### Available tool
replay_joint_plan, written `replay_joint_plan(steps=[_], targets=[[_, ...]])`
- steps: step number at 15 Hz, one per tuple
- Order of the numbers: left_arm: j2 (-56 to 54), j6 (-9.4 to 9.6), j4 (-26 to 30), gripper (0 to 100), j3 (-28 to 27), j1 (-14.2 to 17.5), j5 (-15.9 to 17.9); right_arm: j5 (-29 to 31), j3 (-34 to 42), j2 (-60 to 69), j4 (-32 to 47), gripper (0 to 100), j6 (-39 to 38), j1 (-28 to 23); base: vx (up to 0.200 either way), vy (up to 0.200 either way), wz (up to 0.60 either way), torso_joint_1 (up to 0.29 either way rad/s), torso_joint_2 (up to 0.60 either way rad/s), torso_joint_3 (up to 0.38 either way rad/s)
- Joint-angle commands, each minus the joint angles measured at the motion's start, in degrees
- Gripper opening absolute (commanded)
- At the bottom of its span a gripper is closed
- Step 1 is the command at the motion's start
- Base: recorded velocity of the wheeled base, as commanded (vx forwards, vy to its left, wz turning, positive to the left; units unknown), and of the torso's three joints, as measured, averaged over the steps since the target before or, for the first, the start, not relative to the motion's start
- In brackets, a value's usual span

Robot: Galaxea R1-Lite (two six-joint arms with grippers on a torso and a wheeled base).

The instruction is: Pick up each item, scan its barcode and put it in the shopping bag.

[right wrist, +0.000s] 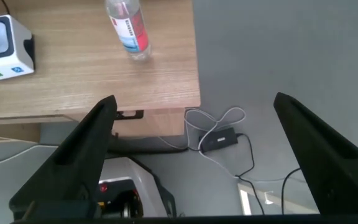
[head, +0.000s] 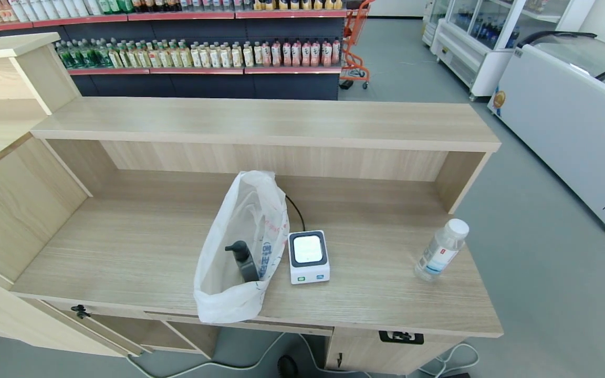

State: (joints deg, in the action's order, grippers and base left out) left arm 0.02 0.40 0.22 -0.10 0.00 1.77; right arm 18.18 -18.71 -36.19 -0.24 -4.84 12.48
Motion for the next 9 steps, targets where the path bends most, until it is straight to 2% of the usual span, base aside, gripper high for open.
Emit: replay_joint_plan(steps=[1, 3, 6, 9], targets=[[0.1, -0.05, 0.0, 0, 0.0, 0.0, 0.0, 0.0, 1.0, 0.5, 0.0, 100, 0.0, 0.0, 0.0, -0.2, 0.0, -0.002, 0.0, 0.002], [0.0, 0.04, 0.0, 0, 0.0, 0.0, 0.0, 0.2, 1.8, 0.6, 0.2, 100, 0.0, -0.4, 0.0, -0.2, 0.0, -0.002, 0.0, 0.007], [0.1, 0.04, 0.0, 0, 0.0, 0.0, 0.0, 0.9, 1.9, -1.2, 0.6, 100, 0.0, -2.6, 0.0, 0.0, 0.0, 0.0, 0.0, 0.0], [0.0, 0.04, 0.0, 0, 0.0, 0.0, 0.0, 1.8, 3.2, -2.4, 0.7, 100, 0.0, -2.6, 0.0, 0.0, 0.0, 0.0, 0.0, 0.0]])
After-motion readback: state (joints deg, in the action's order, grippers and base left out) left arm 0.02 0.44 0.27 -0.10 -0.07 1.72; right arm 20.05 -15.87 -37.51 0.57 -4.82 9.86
